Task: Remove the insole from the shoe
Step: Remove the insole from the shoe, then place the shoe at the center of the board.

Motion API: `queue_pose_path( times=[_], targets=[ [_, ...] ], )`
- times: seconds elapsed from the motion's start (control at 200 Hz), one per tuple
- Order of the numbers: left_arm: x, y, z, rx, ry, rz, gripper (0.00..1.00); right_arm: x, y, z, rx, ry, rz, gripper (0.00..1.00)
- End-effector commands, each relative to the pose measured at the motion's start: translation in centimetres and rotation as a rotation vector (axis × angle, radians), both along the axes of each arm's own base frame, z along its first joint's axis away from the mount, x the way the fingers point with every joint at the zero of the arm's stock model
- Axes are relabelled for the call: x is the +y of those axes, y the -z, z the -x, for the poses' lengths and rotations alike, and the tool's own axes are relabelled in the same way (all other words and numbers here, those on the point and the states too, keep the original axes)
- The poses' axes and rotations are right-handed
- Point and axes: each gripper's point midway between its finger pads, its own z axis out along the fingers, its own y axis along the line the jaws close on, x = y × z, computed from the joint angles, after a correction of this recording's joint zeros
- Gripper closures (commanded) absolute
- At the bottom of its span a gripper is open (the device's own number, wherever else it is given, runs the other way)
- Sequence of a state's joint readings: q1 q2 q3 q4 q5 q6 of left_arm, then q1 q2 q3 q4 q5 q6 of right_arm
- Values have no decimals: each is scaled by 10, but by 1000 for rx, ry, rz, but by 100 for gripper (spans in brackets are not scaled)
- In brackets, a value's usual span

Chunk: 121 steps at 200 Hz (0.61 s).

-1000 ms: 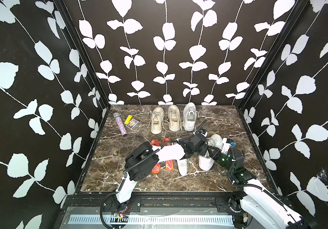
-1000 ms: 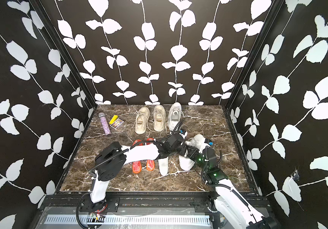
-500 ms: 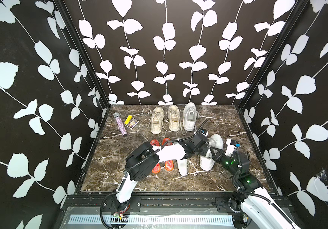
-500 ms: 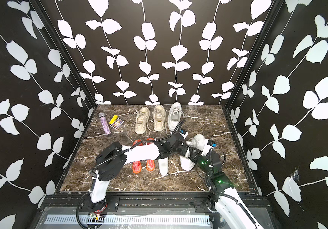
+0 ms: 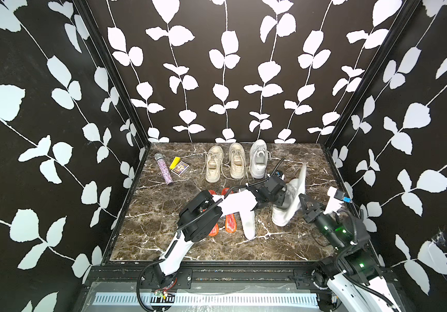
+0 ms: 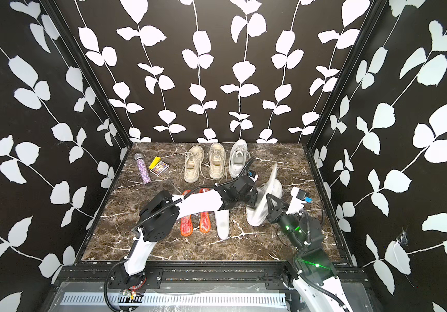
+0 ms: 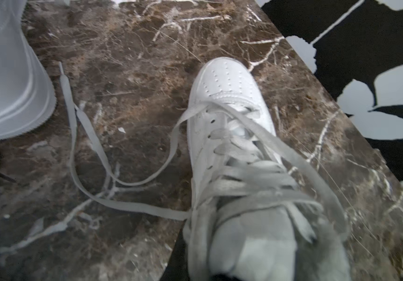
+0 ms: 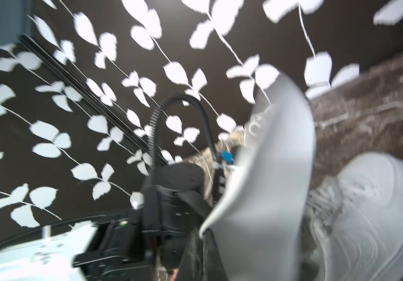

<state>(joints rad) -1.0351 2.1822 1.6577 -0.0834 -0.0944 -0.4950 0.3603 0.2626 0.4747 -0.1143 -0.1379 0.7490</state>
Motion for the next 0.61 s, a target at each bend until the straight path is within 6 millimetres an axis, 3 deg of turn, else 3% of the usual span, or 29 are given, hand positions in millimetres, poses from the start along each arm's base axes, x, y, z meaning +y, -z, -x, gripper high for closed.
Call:
queue_pose_path(
  times=[0.0, 0.305, 0.6],
  targets=[
    [14, 23, -13, 28, -45, -101, 100, -4, -6, 1, -28, 22, 32, 100],
    [-24, -20, -57, -74, -67, -32, 100, -24, 8, 8, 33, 113, 109, 100],
    [-55, -72, -114, -279, -68, 60, 100, -32, 43, 16, 132, 132, 149, 100]
  ],
)
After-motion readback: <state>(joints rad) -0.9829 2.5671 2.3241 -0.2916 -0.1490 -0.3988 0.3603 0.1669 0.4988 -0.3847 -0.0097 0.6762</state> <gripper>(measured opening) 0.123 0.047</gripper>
